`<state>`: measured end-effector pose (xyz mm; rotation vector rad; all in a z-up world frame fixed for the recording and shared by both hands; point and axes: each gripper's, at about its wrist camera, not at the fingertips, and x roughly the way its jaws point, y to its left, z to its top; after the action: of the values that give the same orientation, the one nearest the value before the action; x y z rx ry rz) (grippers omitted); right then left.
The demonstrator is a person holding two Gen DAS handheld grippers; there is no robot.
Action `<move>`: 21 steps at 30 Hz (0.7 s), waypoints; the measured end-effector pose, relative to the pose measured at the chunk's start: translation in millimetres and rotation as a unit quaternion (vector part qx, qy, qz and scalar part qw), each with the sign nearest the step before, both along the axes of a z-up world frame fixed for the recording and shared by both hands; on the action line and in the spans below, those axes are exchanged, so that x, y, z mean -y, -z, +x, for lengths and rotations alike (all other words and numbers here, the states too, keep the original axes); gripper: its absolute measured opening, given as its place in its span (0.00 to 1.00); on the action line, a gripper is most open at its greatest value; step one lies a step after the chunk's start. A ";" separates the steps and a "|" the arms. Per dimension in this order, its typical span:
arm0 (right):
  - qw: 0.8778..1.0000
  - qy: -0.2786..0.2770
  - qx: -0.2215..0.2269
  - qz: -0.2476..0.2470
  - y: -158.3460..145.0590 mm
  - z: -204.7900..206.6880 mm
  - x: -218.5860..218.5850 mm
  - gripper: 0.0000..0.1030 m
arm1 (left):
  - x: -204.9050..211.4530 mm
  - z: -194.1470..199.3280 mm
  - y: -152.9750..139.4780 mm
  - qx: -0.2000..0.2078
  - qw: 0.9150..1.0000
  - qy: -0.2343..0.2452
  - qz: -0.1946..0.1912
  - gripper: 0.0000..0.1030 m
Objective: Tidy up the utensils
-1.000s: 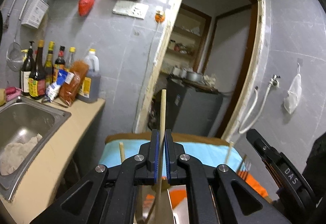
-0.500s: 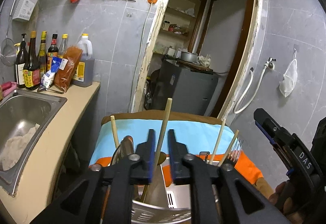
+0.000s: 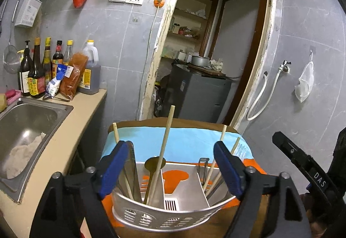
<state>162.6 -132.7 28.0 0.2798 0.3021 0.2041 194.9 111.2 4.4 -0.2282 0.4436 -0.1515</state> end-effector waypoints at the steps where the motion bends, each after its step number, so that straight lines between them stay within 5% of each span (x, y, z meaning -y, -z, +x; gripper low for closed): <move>1: 1.000 0.004 -0.004 -0.004 -0.3 -2.1 2.2 0.58 | 0.8 -0.8 -0.3 -0.002 1.000 -0.001 0.001 0.84; 5: 1.000 0.014 -0.016 -0.022 -2.2 -8.7 8.7 0.69 | 8.1 -5.1 -1.7 -0.013 1.000 -0.010 0.022 0.97; 10: 0.998 0.028 -0.033 -0.048 -5.8 -19.8 16.2 0.75 | 17.5 -15.0 -0.2 -0.031 0.998 -0.026 0.058 0.98; 13: 0.997 0.037 -0.034 -0.063 -9.6 -29.6 20.0 0.86 | 19.0 -23.4 -0.6 -0.032 0.997 -0.032 0.063 0.98; 21: 0.993 0.063 -0.037 -0.090 -21.7 -58.4 28.4 0.93 | 18.9 -42.7 -5.7 -0.025 0.996 -0.052 0.075 0.98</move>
<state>104.2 -161.1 49.7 0.1271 0.3730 0.0410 152.2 92.4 10.0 -0.1071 0.4901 -0.0107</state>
